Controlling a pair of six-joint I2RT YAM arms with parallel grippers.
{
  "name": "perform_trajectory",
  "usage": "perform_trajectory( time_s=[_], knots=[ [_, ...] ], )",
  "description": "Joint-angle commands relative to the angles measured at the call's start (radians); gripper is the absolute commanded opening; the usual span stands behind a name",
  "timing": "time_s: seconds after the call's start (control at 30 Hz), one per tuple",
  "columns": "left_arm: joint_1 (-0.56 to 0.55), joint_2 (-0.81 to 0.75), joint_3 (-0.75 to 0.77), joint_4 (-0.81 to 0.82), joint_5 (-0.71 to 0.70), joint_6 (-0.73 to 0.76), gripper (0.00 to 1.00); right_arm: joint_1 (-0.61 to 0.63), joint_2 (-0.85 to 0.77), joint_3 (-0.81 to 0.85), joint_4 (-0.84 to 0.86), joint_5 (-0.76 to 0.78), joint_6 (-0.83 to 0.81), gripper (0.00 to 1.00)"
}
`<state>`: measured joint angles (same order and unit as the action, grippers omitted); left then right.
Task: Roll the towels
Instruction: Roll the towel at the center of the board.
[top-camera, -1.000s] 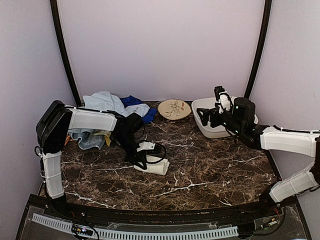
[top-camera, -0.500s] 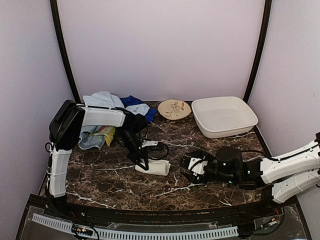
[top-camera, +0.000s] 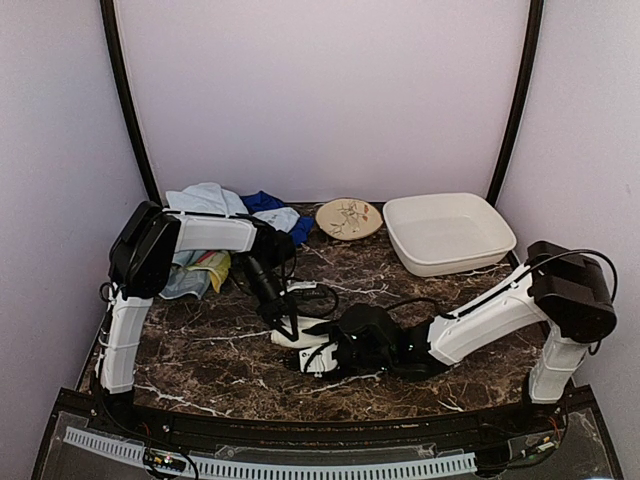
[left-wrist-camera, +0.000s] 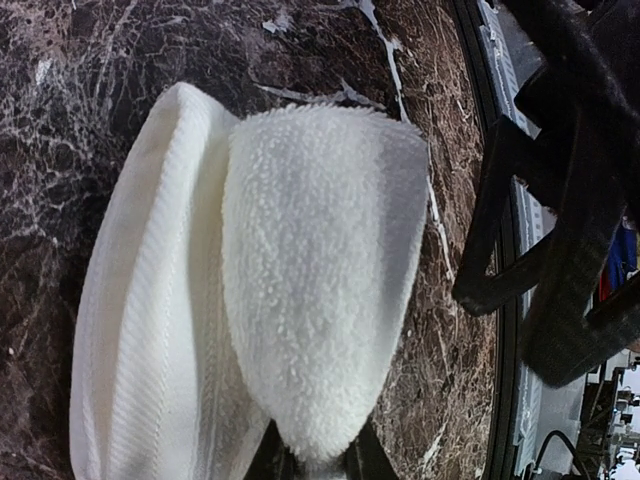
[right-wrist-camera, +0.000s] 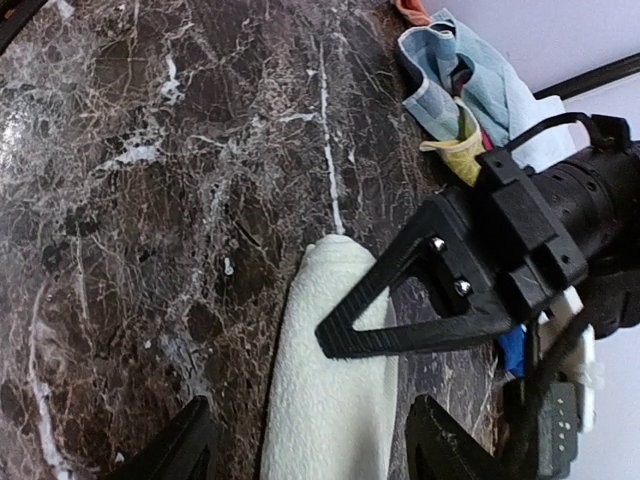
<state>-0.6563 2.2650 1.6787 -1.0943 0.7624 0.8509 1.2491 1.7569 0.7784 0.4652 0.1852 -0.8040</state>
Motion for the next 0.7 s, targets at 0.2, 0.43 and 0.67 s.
perform_trajectory(
  time_s=[0.2,0.43,0.67],
  knots=[
    [-0.007,0.058,-0.043,-0.011,-0.138,-0.015,0.19,-0.085,0.150,0.141,-0.064,-0.084,0.055,0.51],
    [0.035,-0.036,-0.149,0.094,-0.070,-0.043,0.55,-0.124,0.197,0.180,-0.214,-0.141,0.141,0.32],
    [0.175,-0.202,-0.334,0.281,0.058,-0.125,0.77,-0.163,0.211,0.226,-0.297,-0.184,0.244,0.19]
  ],
)
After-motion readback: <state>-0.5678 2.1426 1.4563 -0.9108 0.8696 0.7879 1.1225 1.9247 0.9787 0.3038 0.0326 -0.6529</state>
